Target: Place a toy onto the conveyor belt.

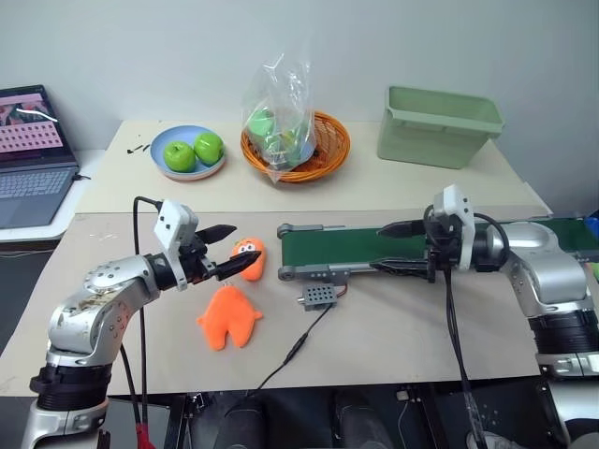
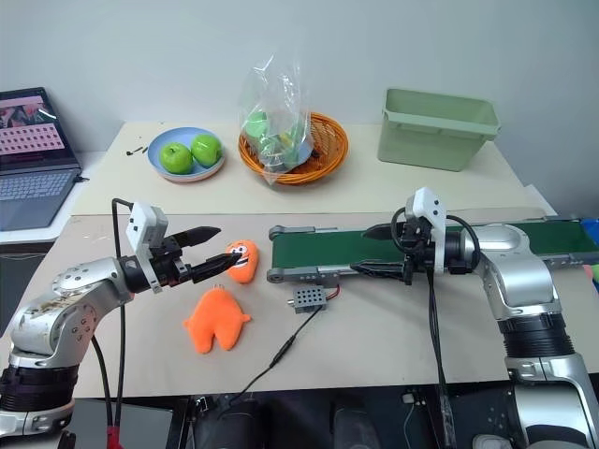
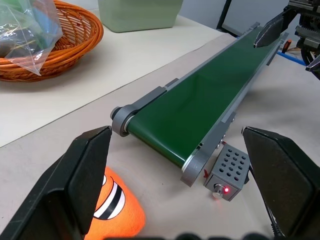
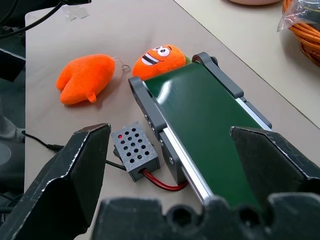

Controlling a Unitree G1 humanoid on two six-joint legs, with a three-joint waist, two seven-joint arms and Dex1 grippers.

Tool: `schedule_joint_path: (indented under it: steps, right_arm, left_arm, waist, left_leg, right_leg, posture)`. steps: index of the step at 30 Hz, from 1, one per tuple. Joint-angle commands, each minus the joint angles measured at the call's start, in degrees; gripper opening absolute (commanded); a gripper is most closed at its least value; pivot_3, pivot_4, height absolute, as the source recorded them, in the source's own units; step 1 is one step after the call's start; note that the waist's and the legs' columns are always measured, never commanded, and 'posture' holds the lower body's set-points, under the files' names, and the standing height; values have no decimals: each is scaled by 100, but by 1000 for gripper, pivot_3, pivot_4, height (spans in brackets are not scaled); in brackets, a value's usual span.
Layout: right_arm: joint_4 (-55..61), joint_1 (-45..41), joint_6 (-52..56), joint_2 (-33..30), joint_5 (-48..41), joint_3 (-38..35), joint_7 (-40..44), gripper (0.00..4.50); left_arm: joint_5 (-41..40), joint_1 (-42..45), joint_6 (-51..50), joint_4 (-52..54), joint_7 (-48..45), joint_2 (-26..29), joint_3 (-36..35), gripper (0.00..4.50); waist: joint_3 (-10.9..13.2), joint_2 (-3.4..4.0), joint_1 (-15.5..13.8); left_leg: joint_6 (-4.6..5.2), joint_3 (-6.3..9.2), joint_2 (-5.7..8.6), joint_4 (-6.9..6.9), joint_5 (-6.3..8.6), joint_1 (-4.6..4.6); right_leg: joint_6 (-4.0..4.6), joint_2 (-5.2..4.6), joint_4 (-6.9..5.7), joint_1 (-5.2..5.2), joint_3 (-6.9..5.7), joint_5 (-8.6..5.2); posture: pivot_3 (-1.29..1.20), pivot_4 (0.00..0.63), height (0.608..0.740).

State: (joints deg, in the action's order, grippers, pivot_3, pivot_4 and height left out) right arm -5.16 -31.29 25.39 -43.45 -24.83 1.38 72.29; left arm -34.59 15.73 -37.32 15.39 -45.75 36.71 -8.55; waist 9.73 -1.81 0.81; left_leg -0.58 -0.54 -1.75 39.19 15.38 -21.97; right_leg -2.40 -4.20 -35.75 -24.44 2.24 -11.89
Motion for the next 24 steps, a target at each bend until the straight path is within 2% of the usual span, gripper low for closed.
schedule_joint_path:
  steps: [1, 8, 12, 17, 20, 21, 24]
  right_arm:
    - [41, -151, -132, -95, -24, -206, 15, 4500]
    - [-32, -305, -146, -60, 28, -130, 65, 4500]
    - [-54, -382, -151, -41, 48, -85, 135, 4500]
    - [-94, -462, -175, 6, 90, -46, 205, 4500]
    - [-121, -515, -193, 36, 108, -11, 232, 4500]
    - [-128, -534, -197, 50, 115, 4, 240, 4500]
    - [-186, -588, -228, 91, 151, 45, 281, 4500]
  left_arm:
    - [2, -44, 157, 176, -27, 8, -32, 4450]
    - [297, -58, 524, -50, 58, 55, -177, 4450]
    - [-172, -168, 491, 16, -152, 47, -620, 4450]
    - [-1896, -317, -972, -59, 282, -18, -1596, 4450]
    - [-3784, -449, -2288, -702, 1029, -51, -2312, 4450]
    - [-4186, -574, -2647, -912, 1189, -17, -2442, 4450]
    - [-4606, -1088, -3030, -1373, 1664, 3, -2780, 4450]
  waist:
    - [0, 0, 0]
    - [0, 0, 2]
    - [0, 0, 6]
    - [0, 0, 31]
    - [0, 0, 24]
    - [0, 0, 26]
    - [0, 1, 79]
  left_leg:
    - [0, 0, 0, 0, 0, 0]
    - [0, -1, 0, 0, 0, 2]
    - [0, 0, 0, 0, 0, -2]
    - [0, -1, -3, 0, 0, 0]
    - [0, 1, -5, 0, 0, 5]
    - [0, 2, -5, 0, 0, 7]
    - [3, 2, -5, 0, 2, 9]
  right_leg:
    - [0, 0, 0, 0, 0, 0]
    - [0, 0, 0, 0, 1, 0]
    - [0, 0, 2, -1, 0, 0]
    - [0, 0, -1, -2, 1, 0]
    - [0, 0, -5, 0, 0, 0]
    - [-1, 0, -6, 0, 0, 0]
    - [-2, -2, -7, 0, 3, -1]
  posture:
    - [0, 150, 740]
    - [0, 150, 740]
    - [0, 150, 740]
    - [0, 150, 740]
    - [0, 150, 740]
    - [0, 150, 740]
    - [0, 150, 740]
